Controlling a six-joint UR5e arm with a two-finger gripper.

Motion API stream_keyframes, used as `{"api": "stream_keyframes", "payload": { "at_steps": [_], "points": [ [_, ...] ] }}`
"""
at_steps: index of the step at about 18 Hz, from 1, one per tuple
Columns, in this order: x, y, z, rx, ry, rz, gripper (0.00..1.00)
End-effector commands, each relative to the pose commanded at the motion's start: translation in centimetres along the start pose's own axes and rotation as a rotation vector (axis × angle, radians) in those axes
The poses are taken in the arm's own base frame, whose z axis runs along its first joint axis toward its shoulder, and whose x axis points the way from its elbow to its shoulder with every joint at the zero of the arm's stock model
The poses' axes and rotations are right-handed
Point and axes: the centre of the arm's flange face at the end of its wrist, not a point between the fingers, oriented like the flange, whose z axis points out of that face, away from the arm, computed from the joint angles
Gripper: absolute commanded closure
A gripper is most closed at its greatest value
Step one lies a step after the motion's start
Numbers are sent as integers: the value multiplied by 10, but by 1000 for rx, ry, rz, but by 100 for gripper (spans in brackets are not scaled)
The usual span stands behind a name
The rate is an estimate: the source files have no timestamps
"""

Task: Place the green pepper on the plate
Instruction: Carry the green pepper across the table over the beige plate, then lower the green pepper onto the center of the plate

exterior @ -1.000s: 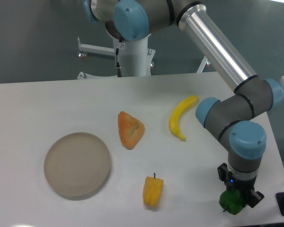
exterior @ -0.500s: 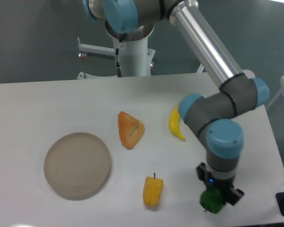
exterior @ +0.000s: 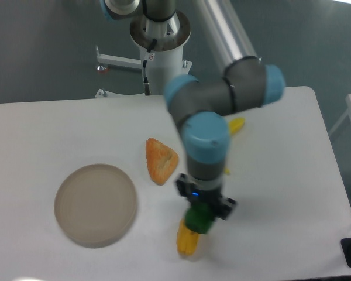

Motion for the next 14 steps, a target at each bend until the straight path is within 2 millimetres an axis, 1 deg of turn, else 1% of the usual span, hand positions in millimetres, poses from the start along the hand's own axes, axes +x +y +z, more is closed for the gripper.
{"api": "stream_keyframes", "payload": {
  "at_steps": [3, 5, 6, 9, 10, 13, 14],
  "points": [
    [51, -7, 7, -4, 30, -7, 73],
    [73, -13, 6, 7, 57, -39, 73],
    [80, -14, 8, 3, 64, -52, 73],
    [114, -20, 18, -17, 81, -56, 73],
    [124, -21, 24, -28, 87, -62, 73],
    [137, -19, 40, -50, 96, -99, 73],
    [142, -18, 48, -49, 95, -108, 73]
  ]
}}
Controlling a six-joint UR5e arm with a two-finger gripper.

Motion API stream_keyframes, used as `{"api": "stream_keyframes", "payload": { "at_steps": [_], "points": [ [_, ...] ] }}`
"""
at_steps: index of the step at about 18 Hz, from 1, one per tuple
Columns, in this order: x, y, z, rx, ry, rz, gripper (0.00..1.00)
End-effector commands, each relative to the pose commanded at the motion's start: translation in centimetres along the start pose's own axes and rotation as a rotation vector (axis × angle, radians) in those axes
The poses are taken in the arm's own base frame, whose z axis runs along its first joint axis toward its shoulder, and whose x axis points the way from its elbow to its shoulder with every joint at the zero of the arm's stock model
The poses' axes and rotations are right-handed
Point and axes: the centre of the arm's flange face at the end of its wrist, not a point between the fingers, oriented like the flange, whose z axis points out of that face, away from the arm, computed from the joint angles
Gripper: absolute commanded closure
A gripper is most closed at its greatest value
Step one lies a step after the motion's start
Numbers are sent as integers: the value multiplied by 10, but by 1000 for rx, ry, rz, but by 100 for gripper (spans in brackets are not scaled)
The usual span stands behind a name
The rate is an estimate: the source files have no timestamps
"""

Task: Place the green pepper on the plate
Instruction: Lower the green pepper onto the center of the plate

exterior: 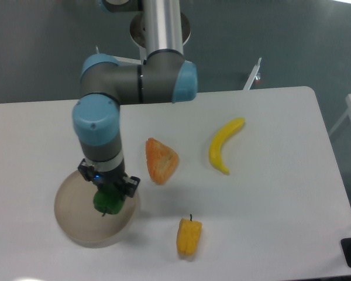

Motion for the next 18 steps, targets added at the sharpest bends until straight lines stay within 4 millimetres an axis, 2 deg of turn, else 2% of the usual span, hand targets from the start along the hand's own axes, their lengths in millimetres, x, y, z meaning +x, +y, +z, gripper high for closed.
{"api": "stream_keyframes", "payload": {
  "at_steps": [2, 6, 15, 18],
  "points": [
    [5, 4, 19, 37, -14, -18, 73],
    [19, 13, 44, 79, -27, 2, 73],
    [23, 16, 57, 77, -32, 112, 73],
    [24, 18, 63, 64, -30, 197, 73]
  ]
}}
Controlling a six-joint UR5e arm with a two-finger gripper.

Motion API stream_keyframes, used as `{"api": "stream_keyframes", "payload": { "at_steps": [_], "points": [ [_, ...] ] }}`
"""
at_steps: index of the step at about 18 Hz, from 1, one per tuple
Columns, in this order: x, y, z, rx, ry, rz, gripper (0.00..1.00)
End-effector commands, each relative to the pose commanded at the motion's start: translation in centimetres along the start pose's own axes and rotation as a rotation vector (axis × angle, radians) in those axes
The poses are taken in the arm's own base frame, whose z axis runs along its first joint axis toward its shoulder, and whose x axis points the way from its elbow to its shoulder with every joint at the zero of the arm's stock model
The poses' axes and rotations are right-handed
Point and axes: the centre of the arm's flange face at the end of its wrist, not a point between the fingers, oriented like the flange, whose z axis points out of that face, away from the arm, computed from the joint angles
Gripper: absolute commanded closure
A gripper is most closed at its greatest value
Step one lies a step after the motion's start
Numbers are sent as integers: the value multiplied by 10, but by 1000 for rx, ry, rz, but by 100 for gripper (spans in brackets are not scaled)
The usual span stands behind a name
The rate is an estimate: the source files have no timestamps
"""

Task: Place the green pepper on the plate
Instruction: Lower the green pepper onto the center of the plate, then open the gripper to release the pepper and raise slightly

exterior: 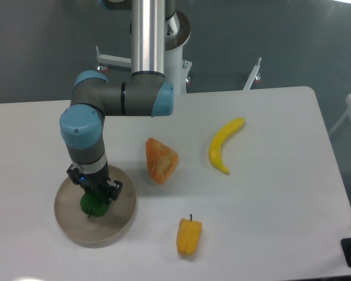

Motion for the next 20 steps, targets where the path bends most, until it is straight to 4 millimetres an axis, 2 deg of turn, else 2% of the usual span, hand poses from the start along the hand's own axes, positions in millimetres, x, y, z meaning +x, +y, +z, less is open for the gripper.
{"api": "stream_keyframes", "payload": {
  "at_steps": [4, 9, 17, 20],
  "points": [
    [0, 0, 2, -1, 1, 55, 73],
    [2, 0, 11, -11, 9, 56, 73],
    [3, 3, 13, -18, 11, 55, 72],
    [4, 5, 17, -25, 15, 56, 67]
  ]
}}
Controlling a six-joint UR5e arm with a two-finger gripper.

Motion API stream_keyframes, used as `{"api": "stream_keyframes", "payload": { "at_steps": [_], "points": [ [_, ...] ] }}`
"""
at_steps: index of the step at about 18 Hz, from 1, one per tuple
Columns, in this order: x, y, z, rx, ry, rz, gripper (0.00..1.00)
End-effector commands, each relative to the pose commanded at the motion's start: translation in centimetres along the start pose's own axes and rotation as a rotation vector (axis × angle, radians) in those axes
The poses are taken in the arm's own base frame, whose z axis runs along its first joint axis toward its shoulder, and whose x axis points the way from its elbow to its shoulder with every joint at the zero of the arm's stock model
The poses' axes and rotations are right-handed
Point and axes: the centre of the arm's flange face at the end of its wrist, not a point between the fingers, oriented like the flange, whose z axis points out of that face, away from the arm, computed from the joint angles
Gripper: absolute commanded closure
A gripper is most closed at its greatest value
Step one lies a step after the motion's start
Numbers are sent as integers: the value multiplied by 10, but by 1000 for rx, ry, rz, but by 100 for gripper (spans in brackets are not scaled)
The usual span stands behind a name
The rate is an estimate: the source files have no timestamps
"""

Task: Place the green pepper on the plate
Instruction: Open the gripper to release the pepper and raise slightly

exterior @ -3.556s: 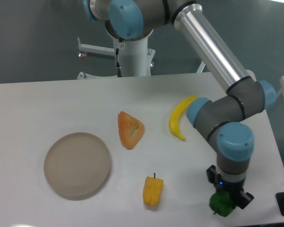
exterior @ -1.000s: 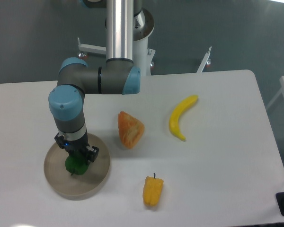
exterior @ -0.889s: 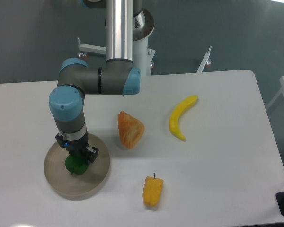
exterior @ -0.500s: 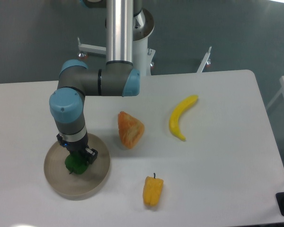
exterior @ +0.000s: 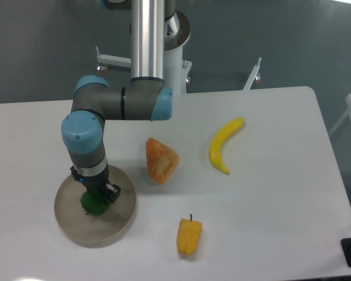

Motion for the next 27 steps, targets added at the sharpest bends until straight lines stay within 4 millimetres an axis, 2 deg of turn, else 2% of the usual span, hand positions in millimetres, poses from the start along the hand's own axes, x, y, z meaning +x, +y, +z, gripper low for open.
{"api": "stream_keyframes", "payload": {
  "at_steps": [2, 7, 10, 18, 22, 23, 27],
  "points": [
    [0, 0, 1, -1, 1, 1, 65],
    [0, 0, -1, 2, 1, -3, 23],
    [1, 1, -3, 4, 1, -6, 2],
    [2, 2, -11, 17, 7, -10, 0],
    [-2, 4, -26, 30, -13, -8, 0],
    [-5, 6, -32, 37, -20, -9, 0],
    [-49, 28, -52, 45, -57, -72, 0]
  ]
}}
